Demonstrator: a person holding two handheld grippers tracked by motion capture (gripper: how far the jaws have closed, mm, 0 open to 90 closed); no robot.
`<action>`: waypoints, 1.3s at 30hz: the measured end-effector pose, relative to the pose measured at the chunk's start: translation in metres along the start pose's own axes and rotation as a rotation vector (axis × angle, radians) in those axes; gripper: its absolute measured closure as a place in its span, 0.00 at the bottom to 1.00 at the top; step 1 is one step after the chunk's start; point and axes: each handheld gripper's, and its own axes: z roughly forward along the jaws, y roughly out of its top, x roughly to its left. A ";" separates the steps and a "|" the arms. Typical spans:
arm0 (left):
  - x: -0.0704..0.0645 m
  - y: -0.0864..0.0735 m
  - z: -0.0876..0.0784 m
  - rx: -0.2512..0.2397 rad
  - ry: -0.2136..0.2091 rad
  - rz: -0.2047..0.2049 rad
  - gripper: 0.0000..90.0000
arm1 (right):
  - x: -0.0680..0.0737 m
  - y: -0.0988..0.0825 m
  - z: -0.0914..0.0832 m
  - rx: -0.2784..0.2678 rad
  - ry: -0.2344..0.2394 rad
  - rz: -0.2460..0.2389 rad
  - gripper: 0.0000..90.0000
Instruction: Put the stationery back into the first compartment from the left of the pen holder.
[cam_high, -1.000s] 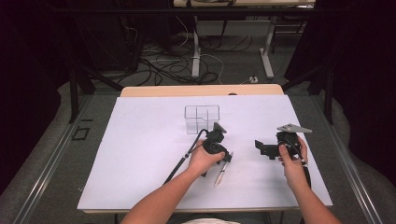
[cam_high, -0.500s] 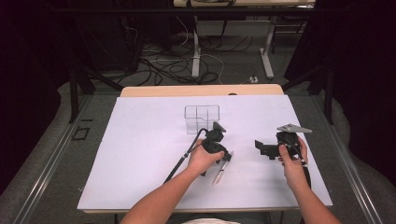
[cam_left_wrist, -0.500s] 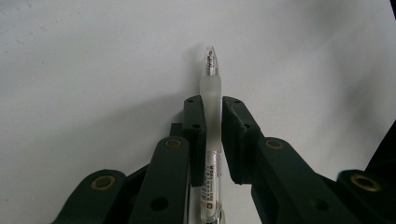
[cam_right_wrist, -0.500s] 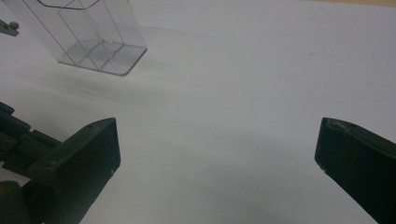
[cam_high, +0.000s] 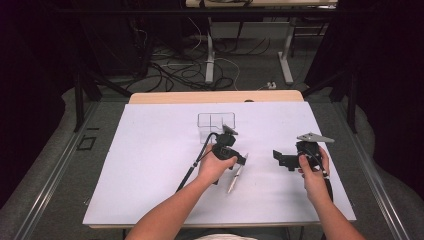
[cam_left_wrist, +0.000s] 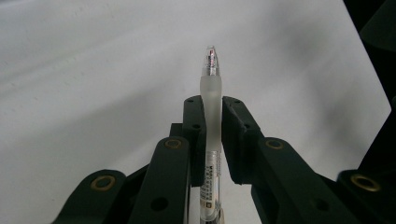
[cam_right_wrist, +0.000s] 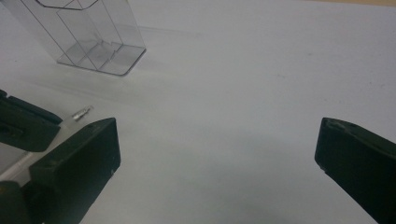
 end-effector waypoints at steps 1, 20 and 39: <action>0.001 0.001 -0.003 -0.008 -0.005 0.020 0.89 | 0.000 0.000 0.000 -0.001 -0.001 0.001 0.00; 0.001 0.010 -0.049 -0.292 0.063 0.085 0.89 | 0.000 0.000 -0.001 -0.011 -0.008 -0.001 0.00; 0.010 0.022 -0.092 -0.536 0.147 0.144 0.89 | 0.001 0.000 -0.001 -0.011 -0.008 -0.006 0.00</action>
